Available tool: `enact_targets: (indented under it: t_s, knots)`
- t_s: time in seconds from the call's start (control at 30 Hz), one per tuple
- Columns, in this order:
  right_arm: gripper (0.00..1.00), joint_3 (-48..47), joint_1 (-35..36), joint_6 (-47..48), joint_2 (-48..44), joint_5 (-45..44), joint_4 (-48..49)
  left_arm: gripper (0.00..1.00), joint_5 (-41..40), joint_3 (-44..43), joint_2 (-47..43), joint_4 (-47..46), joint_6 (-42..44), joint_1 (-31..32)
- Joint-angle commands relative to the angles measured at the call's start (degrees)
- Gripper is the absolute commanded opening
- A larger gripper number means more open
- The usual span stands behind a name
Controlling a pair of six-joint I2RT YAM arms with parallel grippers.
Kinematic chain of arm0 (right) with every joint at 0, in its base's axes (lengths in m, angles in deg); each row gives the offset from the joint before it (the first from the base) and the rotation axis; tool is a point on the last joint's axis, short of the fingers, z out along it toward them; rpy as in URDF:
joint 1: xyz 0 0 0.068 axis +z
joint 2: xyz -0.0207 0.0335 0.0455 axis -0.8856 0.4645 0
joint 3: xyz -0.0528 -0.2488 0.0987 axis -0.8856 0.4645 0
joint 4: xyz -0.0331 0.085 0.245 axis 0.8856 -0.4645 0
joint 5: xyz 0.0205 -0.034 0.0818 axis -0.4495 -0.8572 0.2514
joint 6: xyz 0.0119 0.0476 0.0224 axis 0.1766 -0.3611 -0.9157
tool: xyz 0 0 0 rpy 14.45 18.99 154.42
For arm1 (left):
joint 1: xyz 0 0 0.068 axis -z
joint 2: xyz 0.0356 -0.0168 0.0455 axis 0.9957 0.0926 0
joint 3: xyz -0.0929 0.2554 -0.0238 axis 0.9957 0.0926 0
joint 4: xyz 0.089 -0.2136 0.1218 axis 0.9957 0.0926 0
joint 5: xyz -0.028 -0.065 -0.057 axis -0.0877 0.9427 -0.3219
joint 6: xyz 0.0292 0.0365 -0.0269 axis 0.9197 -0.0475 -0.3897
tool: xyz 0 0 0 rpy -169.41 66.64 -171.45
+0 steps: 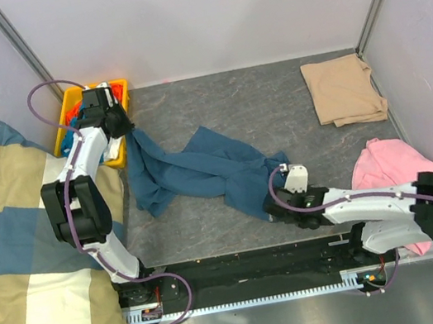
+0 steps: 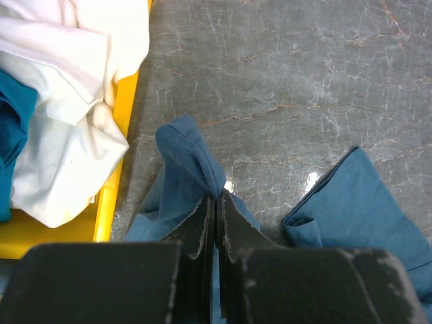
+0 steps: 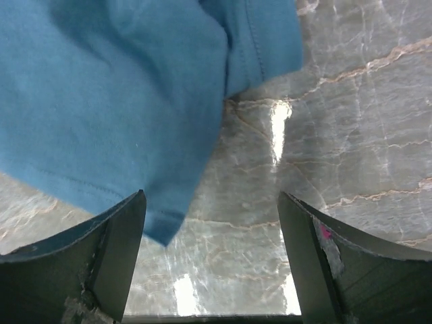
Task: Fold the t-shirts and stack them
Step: Flatten the tshirt out
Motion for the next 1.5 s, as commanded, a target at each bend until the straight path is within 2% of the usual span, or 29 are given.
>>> enact_targets:
  t_s: [0.0,0.3,0.5,0.8,0.83,0.93,1.03,1.23,1.33,1.47]
  knots:
    - [0.87,-5.12,4.24,-8.56,8.08,-7.04,1.26,0.02,0.85,0.64,-3.47,-2.47,-1.0,0.18]
    - [0.78,-7.24,5.65,-8.48,12.93,-6.34,2.23,0.02,0.85,0.73,-3.11,-2.73,-1.0,0.1]
    - [0.64,-7.59,6.17,-7.86,15.48,-3.97,3.99,0.02,0.85,1.17,-2.85,-2.91,-1.09,0.18]
    - [0.14,-7.07,6.96,-8.04,16.36,-2.21,5.83,0.02,0.23,1.52,-2.94,-3.09,-0.82,0.18]
    - [0.02,-6.89,6.96,-8.12,16.19,-2.21,5.83,0.02,0.23,1.61,-2.85,-3.09,-0.82,0.18]
    - [0.0,-6.71,6.96,-8.04,14.35,-3.7,4.7,0.02,0.23,1.96,-2.85,-3.0,-0.74,0.18]
    - [0.0,-8.64,6.96,-8.39,9.96,-8.16,-0.91,0.02,0.41,2.14,-3.11,-3.0,-0.65,0.18]
    - [0.0,-16.37,6.79,-12.34,-6.36,-21.51,-24.61,0.02,3.04,2.31,-3.03,-2.91,-1.17,0.18]
    - [0.0,-21.98,6.09,-13.93,-12.18,-26.62,-32.89,0.02,5.06,2.66,-2.94,-2.91,-1.35,2.29]
    - [0.0,-26.57,4.68,-12.97,-15.19,-29.97,-37.4,0.02,8.75,3.8,-3.11,-2.3,-2.31,4.48]
